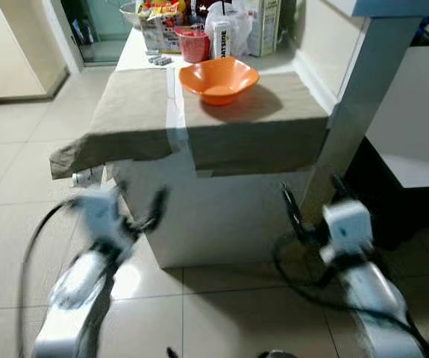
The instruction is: Setting the table
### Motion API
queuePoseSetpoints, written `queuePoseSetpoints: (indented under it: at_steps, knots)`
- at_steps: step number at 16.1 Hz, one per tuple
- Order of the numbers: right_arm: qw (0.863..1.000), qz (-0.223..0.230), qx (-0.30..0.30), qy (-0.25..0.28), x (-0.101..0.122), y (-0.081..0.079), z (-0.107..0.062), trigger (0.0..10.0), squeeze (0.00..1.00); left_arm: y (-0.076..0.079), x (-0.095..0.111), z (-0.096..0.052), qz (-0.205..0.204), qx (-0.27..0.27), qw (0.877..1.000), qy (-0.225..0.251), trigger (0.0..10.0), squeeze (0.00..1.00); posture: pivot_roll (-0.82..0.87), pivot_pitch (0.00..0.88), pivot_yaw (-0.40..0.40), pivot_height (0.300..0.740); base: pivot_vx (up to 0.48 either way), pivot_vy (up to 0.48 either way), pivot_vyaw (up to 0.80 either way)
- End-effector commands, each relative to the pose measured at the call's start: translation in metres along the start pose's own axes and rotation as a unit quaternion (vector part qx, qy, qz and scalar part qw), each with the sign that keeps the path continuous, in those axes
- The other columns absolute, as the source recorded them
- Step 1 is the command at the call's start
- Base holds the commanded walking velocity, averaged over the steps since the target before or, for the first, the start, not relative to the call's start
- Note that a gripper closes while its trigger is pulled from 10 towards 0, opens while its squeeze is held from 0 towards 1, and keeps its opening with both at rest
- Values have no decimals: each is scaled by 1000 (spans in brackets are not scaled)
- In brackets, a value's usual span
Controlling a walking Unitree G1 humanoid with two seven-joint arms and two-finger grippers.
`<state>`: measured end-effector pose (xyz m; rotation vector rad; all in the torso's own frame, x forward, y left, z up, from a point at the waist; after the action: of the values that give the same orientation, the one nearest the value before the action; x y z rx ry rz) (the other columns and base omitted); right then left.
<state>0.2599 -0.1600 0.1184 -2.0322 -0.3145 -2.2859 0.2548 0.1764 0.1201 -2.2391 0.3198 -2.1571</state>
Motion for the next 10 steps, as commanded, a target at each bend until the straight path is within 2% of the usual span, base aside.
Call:
queuePoseSetpoints:
  at_steps: [1, 2, 3, 5, 7, 8, 9, 10]
  knots:
    - [1000, -2, 4, 11, 8, 0, 2, 10000, 35, -2, 2, -2, 1, 9, 1000, 4, 10000, 1000, -168, 0, 88, 736, 0, 0, 0]
    - [1000, -7, 2, 2, 0, 5, 1, 10000, 31, -3, -7, -7, 2, 8, 1000, -8, 10000, 1000, -168, 0, 88, 736, 0, 0, 0]
    - [1000, -5, -4, -5, -7, 9, 0, 10000, 35, -11, -18, -13, -6, 30, 999, -27, 10000, 0, -172, 0, 84, 736, 0, 0, 0]
    - [1000, 4, -20, -22, -22, 19, -3, 10000, 35, -13, -26, -23, -20, 45, 998, -46, 10000, 0, -173, 0, 75, 736, 0, 0, 0]
    - [999, 10, -31, -43, -39, 26, -12, 10000, 39, -5, -36, -43, -25, 51, 996, -63, 10000, 0, -169, 0, 67, 736, 0, 0, 0]
    - [998, 7, -25, -58, -51, 22, -16, 10000, 43, -1, -39, -51, -30, 54, 996, -65, 10000, 0, -164, 0, 60, 736, 0, 0, 0]
    - [998, 7, -13, -67, -62, 10, -18, 10000, 43, 1, -38, -53, -27, 47, 997, -57, 10000, 0, -162, 0, 57, 736, 0, 0, 0]
    - [998, 7, -1, -61, -68, -9, -14, 10000, 43, 1, -36, -54, -13, 42, 998, -43, 10000, 0, -158, 0, 55, 736, 0, 0, 0]
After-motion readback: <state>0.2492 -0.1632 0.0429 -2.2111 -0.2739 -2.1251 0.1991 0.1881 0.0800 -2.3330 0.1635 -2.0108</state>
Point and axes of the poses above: a point about 5 cm out from each wrist's last joint towards the gripper, its own z axis pointing out of the wrist towards the gripper, its own x axis along the axis of the wrist's last joint, y = z × x, the point moved 3 cm from there along z, pointing out of the wrist towards the gripper, and after that the axes turned 13 degrees about z, right-handed, at the moved point
